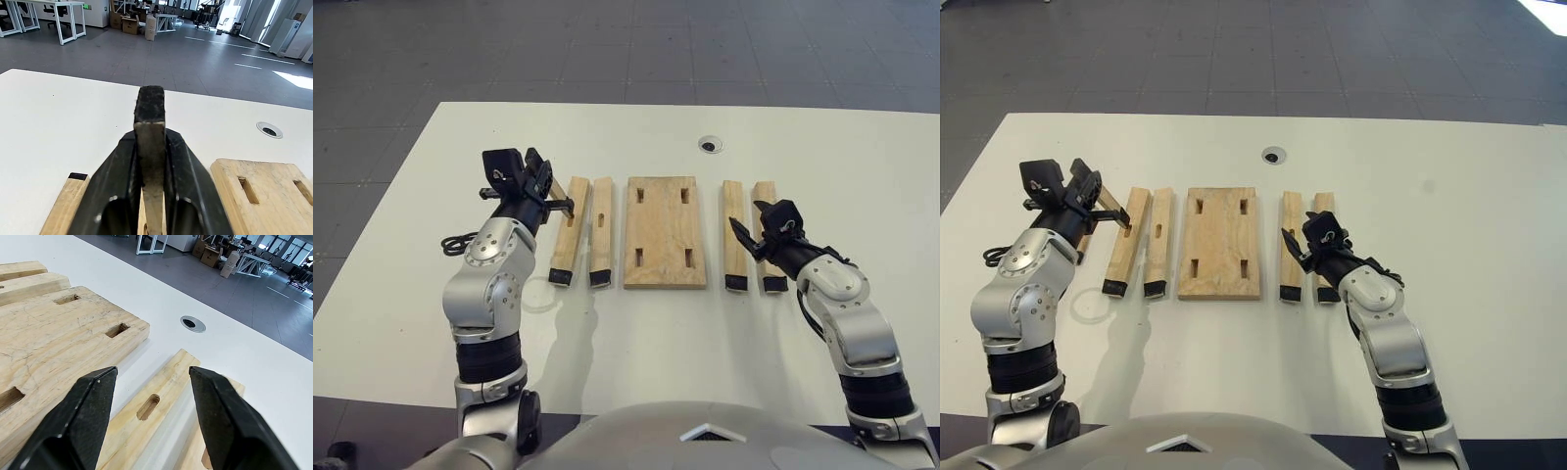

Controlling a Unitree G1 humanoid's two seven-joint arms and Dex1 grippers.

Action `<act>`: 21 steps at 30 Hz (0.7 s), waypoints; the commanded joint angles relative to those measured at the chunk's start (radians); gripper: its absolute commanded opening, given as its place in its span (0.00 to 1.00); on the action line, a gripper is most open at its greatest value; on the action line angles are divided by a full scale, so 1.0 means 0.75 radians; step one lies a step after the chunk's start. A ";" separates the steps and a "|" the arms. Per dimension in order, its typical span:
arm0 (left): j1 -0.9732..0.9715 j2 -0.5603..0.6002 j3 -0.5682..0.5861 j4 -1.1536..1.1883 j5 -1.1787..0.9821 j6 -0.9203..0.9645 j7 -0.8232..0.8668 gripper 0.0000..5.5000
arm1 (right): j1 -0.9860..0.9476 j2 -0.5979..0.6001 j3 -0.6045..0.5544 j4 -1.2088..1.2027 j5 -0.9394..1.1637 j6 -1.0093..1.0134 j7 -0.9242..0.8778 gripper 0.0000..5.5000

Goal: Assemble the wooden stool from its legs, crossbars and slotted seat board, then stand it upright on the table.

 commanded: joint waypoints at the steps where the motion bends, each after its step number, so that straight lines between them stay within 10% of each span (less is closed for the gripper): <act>1: 0.038 -0.018 -0.022 0.040 0.033 -0.027 -0.027 0.08 | -0.003 -0.009 -0.011 -0.007 -0.009 0.014 0.004 0.49; 21: 0.078 0.013 0.059 0.093 0.057 -0.152 -0.150 0.08 | 0.013 -0.014 -0.001 -0.014 -0.019 0.020 0.013 0.49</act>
